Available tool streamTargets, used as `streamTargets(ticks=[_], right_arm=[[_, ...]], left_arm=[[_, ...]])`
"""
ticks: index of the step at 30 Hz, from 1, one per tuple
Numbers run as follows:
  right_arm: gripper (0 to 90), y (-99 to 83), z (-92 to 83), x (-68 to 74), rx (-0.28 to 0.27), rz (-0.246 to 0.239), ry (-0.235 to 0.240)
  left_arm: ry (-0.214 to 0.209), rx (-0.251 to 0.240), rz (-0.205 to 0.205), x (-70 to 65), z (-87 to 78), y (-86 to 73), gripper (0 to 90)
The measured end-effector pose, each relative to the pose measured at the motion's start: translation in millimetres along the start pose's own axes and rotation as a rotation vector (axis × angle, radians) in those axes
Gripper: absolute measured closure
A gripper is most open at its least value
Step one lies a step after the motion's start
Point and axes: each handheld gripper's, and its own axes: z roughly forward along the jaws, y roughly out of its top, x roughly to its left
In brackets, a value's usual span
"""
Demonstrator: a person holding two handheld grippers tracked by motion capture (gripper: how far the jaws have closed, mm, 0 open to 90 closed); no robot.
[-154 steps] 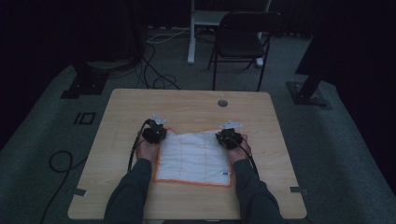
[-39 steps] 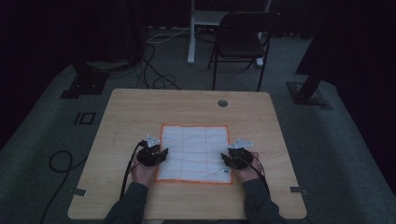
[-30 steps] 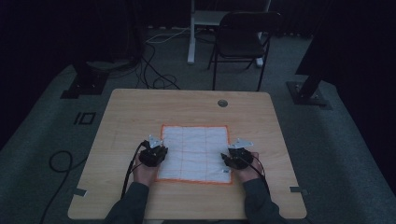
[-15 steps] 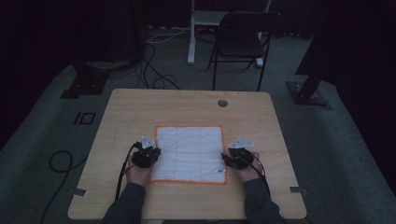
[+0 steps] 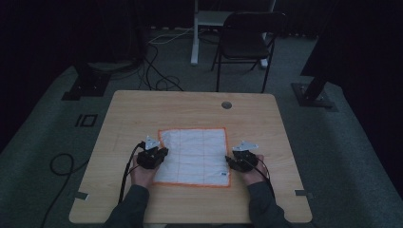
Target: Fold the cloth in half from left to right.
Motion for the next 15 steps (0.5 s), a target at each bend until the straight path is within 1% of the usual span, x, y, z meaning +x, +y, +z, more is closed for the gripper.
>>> streamTargets(ticks=[4, 8, 10, 11, 15], right_arm=[[56.3, -0.1, 0.4, -0.4, 0.001, -0.001, 0.002], [56.2, -0.1, 0.2, -0.6, 0.001, 0.000, 0.002], [56.2, -0.1, 0.1, -0.7, 0.001, 0.000, 0.002], [56.2, -0.1, 0.2, -0.8, 0.000, 0.000, 0.002], [56.2, -0.1, 0.2, -0.8, 0.000, 0.000, 0.002]], left_arm=[[-0.036, -0.009, 0.017, -10.0, 2.7, 8.2, 85.4], [-0.065, -0.007, 0.031, -20.4, 6.9, 15.9, 85.4], [-0.086, -0.006, 0.037, -25.6, 8.9, 19.6, 85.4], [-0.092, -0.005, 0.047, -28.3, 9.7, 21.4, 85.4], [-0.124, -0.010, 0.061, -38.9, 12.9, 28.8, 85.4]])
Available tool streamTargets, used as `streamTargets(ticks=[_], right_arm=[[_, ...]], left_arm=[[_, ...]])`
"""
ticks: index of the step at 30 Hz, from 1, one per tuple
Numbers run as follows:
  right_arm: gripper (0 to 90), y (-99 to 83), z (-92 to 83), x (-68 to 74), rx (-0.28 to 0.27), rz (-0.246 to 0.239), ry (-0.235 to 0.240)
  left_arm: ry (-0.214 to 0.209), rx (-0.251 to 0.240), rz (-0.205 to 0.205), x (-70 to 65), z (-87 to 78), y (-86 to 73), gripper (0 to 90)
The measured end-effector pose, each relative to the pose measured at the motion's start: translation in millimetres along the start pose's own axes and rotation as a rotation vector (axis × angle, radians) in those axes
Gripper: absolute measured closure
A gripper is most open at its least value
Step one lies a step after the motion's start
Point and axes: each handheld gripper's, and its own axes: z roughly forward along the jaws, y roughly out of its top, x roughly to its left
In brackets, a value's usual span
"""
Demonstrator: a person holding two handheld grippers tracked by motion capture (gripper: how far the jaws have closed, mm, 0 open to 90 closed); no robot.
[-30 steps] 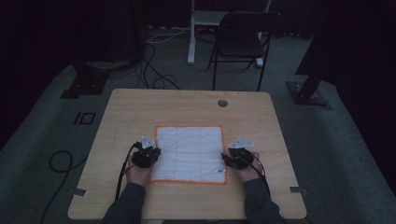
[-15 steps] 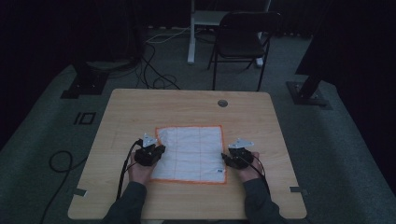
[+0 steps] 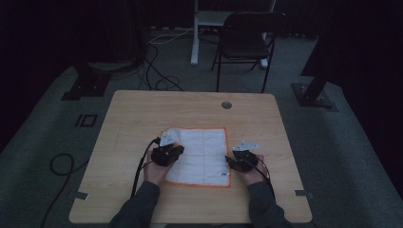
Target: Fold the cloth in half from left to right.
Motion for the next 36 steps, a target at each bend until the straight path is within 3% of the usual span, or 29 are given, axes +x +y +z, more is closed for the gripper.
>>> streamTargets(ticks=[24, 29, 36], right_arm=[[56.0, 0.0, -0.6, -1.0, -0.003, 0.009, -0.002], [56.1, 0.0, -1.2, -1.2, -0.007, 0.010, -0.001], [56.7, 2.0, -2.2, 2.6, -0.021, 0.007, 0.005]], left_arm=[[-0.151, -0.009, 0.064, -61.3, 46.6, 36.0, 85.2], [-0.162, 0.003, 0.056, -58.0, 47.9, 35.3, 74.3], [-0.135, -0.026, 0.029, -41.3, 33.0, 32.9, 72.1]])
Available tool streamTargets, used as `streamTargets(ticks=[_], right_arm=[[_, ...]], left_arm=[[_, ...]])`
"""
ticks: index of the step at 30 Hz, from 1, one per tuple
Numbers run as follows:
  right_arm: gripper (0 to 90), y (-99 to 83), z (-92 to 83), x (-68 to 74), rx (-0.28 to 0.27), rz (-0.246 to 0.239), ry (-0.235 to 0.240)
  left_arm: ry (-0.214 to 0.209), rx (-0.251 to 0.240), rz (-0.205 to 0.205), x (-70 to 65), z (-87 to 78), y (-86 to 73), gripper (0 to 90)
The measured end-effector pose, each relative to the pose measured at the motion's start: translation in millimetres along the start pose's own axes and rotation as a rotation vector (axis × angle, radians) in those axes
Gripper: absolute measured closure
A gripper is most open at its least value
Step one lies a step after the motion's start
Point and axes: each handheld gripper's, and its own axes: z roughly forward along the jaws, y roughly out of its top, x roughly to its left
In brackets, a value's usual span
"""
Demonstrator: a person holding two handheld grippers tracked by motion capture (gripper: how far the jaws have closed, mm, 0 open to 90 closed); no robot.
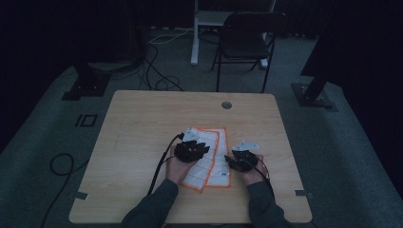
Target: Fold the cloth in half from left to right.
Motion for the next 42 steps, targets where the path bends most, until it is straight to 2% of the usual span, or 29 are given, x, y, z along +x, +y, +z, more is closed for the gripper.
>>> streamTargets(ticks=[4, 7, 16, 21, 24, 25, 30, 36, 38, 41, 42], right_arm=[[60.8, 4.7, -2.0, 4.4, -0.031, 0.010, 0.038], [63.3, 7.1, -1.0, 9.1, -0.043, 0.005, 0.052], [64.3, 15.1, 8.2, 28.2, -0.038, -0.026, 0.087], [64.2, 19.4, 15.5, 35.8, -0.044, -0.021, 0.097], [64.2, 19.8, 17.0, 36.5, -0.043, -0.015, 0.101], [63.3, 20.5, 20.5, 36.9, -0.033, 0.007, 0.103], [62.4, 21.9, 19.6, 37.4, -0.046, 0.019, 0.114], [61.8, 20.9, 26.9, 36.6, -0.007, 0.040, 0.106], [67.9, 21.5, 27.1, 37.2, -0.009, 0.030, 0.110], [86.3, 22.8, 26.5, 40.7, -0.019, -0.010, 0.102], [88.3, 23.4, 26.2, 42.2, -0.023, -0.023, 0.095]], left_arm=[[0.029, -0.008, -0.013, 9.6, -8.9, -5.3, 71.6], [0.050, -0.001, -0.008, 14.6, -12.6, -9.1, 71.1], [0.094, 0.000, -0.006, 22.9, -19.2, -15.8, 71.0], [0.106, -0.006, -0.008, 24.9, -21.4, -17.4, 70.6], [0.107, -0.002, -0.005, 25.5, -21.9, -17.9, 70.6], [0.109, 0.000, -0.005, 25.7, -22.2, -18.9, 70.5], [0.111, 0.004, -0.004, 25.8, -20.9, -20.2, 70.4], [0.111, 0.002, -0.004, 24.6, -19.9, -20.4, 70.4], [0.110, 0.002, -0.006, 24.5, -19.3, -20.5, 70.4], [0.110, 0.004, -0.005, 24.2, -18.6, -20.5, 70.2], [0.110, 0.005, -0.005, 24.3, -18.6, -20.4, 70.2]])
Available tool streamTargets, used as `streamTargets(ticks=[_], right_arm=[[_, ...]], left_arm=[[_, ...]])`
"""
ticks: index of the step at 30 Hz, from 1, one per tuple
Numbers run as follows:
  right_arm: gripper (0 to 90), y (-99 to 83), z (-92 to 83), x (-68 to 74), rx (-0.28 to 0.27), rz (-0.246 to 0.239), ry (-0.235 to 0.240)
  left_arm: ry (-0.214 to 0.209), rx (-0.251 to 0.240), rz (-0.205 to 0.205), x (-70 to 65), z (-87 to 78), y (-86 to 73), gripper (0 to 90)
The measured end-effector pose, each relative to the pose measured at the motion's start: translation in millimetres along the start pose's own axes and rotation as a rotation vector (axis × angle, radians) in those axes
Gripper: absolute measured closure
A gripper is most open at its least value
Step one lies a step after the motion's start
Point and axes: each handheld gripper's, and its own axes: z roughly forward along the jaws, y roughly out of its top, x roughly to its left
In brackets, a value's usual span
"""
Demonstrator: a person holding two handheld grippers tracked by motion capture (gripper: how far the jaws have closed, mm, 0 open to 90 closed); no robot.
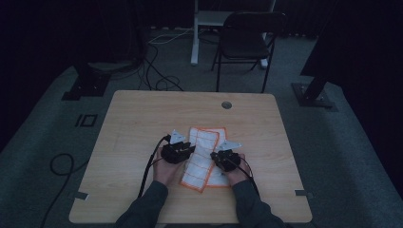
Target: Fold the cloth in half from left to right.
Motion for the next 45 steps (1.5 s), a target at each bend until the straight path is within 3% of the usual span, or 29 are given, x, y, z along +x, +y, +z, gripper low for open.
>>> streamTargets(ticks=[5, 19, 26, 36, 45], right_arm=[[89.1, 2.1, -4.9, -1.9, -0.013, -0.017, -0.020], [88.7, 2.7, -24.6, -32.4, -0.051, 0.059, -0.070], [88.6, 1.3, -25.5, -40.6, -0.042, 0.075, -0.095], [88.0, -1.4, -21.4, -45.3, -0.013, 0.061, -0.137], [75.3, -2.6, -19.9, -45.1, -0.005, 0.063, -0.157]], left_arm=[[0.004, -0.004, -0.001, 0.9, -1.5, 0.4, 70.2], [0.004, 0.005, 0.001, 1.0, -0.1, 0.2, 70.2], [0.005, 0.005, 0.003, 0.2, 0.6, 0.3, 70.2], [0.004, 0.007, 0.009, -1.2, 1.7, 0.2, 70.2], [0.011, 0.009, 0.010, -0.8, 2.8, -0.2, 69.6]])
